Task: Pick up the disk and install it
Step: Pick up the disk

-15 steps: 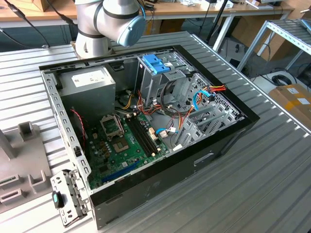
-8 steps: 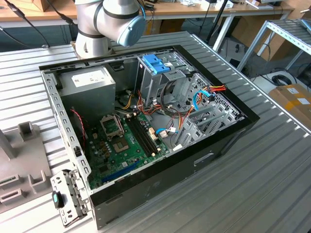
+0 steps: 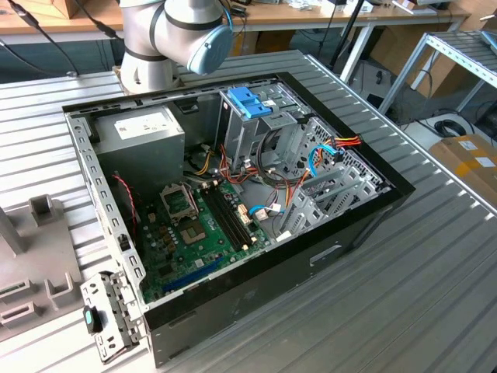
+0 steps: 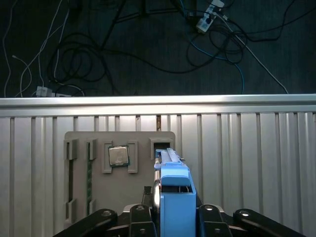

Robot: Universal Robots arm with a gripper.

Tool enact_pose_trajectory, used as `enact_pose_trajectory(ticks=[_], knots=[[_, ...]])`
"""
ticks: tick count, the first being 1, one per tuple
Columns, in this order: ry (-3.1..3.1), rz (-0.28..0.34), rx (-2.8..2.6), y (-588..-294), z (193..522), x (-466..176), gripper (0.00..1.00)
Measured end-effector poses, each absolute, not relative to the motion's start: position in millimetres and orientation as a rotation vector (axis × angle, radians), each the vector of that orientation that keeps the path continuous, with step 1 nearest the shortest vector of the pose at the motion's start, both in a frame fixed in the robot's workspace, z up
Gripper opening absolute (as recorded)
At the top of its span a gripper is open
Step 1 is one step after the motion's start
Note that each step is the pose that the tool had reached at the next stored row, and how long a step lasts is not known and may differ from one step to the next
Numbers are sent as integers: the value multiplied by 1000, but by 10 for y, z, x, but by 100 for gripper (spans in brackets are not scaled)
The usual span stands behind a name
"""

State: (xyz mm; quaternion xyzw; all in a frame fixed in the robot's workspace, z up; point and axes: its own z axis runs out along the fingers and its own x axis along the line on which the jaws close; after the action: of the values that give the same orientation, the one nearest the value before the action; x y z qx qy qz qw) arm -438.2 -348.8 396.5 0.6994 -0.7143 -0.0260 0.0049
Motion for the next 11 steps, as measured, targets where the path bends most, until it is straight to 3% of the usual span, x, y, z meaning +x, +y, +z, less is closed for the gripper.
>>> enact_pose_trajectory(ticks=[11], knots=[[-2237, -81, 2190, -3488, 4039, -4382, 37]])
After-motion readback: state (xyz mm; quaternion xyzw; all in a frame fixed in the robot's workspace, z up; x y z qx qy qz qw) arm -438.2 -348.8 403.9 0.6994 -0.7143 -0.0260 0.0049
